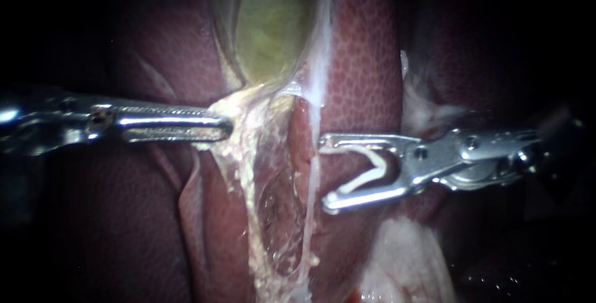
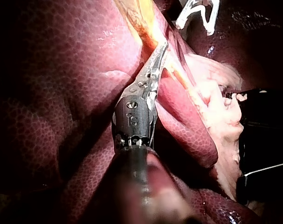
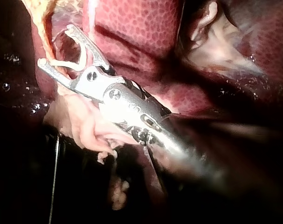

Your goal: Clipping first clip left tube

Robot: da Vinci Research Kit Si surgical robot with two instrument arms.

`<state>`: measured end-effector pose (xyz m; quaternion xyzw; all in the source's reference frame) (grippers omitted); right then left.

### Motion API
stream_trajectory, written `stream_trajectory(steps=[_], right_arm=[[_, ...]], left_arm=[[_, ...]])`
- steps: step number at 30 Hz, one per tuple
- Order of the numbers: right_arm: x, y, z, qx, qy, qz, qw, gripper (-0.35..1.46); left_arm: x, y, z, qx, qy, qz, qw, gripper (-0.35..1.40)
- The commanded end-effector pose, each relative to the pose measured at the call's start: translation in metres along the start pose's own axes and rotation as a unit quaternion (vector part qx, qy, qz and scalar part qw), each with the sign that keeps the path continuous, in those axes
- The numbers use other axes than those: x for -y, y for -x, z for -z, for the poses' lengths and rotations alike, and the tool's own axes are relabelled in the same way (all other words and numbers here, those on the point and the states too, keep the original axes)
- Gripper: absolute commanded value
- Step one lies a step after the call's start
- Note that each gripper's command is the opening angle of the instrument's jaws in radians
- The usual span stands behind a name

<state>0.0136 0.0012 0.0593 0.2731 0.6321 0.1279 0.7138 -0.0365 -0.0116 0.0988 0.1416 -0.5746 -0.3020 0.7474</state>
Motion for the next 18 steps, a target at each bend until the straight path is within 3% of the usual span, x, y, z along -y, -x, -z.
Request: stream_trajectory(steps=[1, 9, 18], right_arm=[[0.0000, 0.0006, -0.0006, 0.003, -0.003, -0.004, 1.0000, 0.60], [0.0000, 0.0054, -0.0057, 0.011, -0.022, -0.022, 0.9995, 0.60], [0.0000, 0.0076, -0.0083, 0.015, -0.030, -0.031, 0.9990, 0.60]], left_arm=[[0.0000, 0.0000, 0.0000, 0.000, 0.000, 0.000, 1.0000, -0.35], [-0.0001, -0.0002, 0.0000, 0.000, 0.000, 0.000, 1.0000, -0.35], [-0.0001, -0.0002, 0.0000, 0.000, 0.000, 0.000, 1.0000, -0.35]])
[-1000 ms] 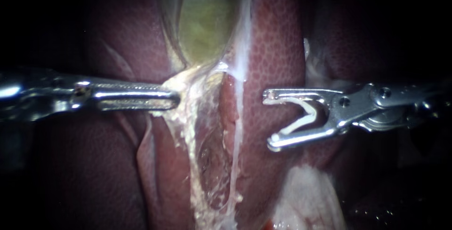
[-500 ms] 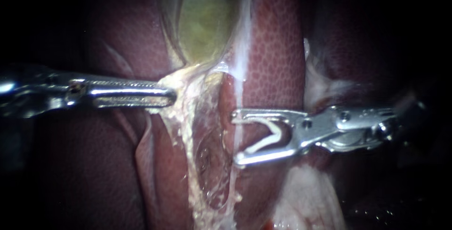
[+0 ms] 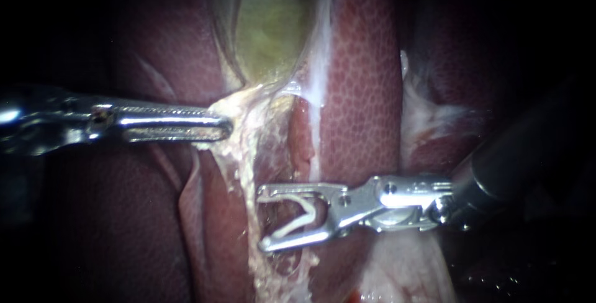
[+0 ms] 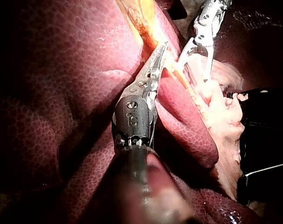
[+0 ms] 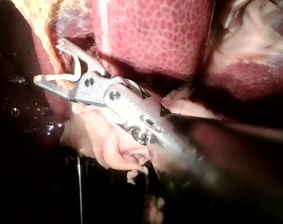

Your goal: Clipping first clip left tube

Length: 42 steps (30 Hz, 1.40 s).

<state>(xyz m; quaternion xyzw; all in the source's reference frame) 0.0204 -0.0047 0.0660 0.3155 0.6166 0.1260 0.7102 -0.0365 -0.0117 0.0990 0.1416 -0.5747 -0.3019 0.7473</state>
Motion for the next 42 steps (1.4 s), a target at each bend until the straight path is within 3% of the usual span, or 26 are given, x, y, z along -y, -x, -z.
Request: stream_trajectory(steps=[1, 11, 30, 42], right_arm=[[0.0000, 0.0001, -0.0001, 0.000, -0.001, -0.001, 1.0000, 0.60], [0.0002, 0.0007, -0.0014, 0.001, -0.010, -0.009, 0.9999, 0.60], [0.0017, 0.0025, -0.0049, 0.009, -0.042, -0.028, 0.9987, 0.60], [0.0013, 0.0038, -0.0072, 0.013, -0.051, -0.032, 0.9981, 0.59]], left_arm=[[0.0000, 0.0000, 0.0000, 0.000, 0.000, 0.000, 1.0000, -0.35], [0.0000, -0.0001, 0.0000, 0.000, 0.000, 0.000, 1.0000, -0.35], [-0.0011, -0.0006, -0.0001, 0.000, 0.004, 0.000, 1.0000, -0.35], [-0.0011, -0.0007, -0.0002, 0.000, 0.004, 0.000, 1.0000, -0.35]])
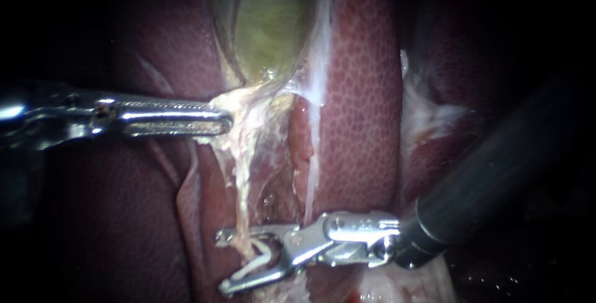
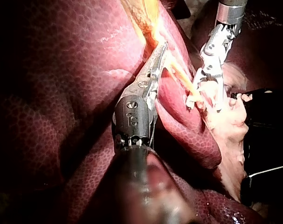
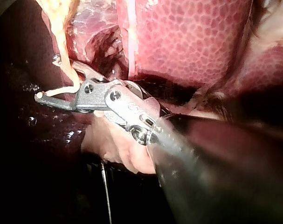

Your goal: Clipping first clip left tube

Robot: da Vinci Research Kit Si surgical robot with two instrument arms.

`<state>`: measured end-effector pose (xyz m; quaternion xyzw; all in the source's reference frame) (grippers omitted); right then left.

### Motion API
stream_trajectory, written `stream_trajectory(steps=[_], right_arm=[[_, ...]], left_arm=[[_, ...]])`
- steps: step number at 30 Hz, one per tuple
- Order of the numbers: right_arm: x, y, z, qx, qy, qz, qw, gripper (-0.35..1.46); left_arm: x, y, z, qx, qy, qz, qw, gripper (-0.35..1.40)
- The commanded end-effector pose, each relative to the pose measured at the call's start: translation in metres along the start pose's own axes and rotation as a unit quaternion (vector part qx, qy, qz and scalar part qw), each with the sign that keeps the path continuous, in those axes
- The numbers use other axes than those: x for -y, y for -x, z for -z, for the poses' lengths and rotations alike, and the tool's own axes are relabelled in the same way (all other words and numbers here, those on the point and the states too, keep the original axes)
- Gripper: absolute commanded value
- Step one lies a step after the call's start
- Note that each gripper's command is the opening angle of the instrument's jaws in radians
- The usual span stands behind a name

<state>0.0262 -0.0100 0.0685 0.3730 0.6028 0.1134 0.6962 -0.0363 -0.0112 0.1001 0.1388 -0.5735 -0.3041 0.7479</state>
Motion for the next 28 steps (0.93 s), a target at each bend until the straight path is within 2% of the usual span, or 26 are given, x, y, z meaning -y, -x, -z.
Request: stream_trajectory(steps=[1, 4, 5, 7, 9, 13, 28], right_arm=[[-0.0001, 0.0000, 0.0001, 0.000, 0.000, 0.000, 1.0000, 0.58], [-0.0003, 0.0001, 0.0003, 0.000, -0.002, -0.002, 1.0000, 0.54], [-0.0004, 0.0003, 0.0004, 0.001, -0.005, -0.008, 1.0000, 0.48], [-0.0003, 0.0006, 0.0014, 0.011, -0.025, -0.032, 0.9991, 0.02], [-0.0005, 0.0007, 0.0017, 0.020, -0.025, -0.034, 0.9989, -0.35], [-0.0009, 0.0008, 0.0013, 0.022, -0.025, -0.036, 0.9988, -0.35], [-0.0010, 0.0012, 0.0011, 0.023, -0.027, -0.040, 0.9986, -0.35]], left_arm=[[0.0000, 0.0000, 0.0000, 0.000, 0.000, 0.000, 1.0000, -0.35], [0.0000, 0.0000, 0.0000, 0.000, 0.000, 0.000, 1.0000, -0.35], [0.0000, 0.0000, 0.0000, 0.000, 0.000, 0.000, 1.0000, -0.35], [0.0000, 0.0000, 0.0000, 0.000, 0.000, 0.000, 1.0000, -0.35], [0.0001, 0.0000, 0.0000, 0.000, 0.000, 0.000, 1.0000, -0.35], [0.0001, 0.0000, 0.0001, 0.000, 0.001, 0.000, 1.0000, -0.35], [0.0001, 0.0000, 0.0001, 0.000, 0.001, 0.000, 1.0000, -0.35]])
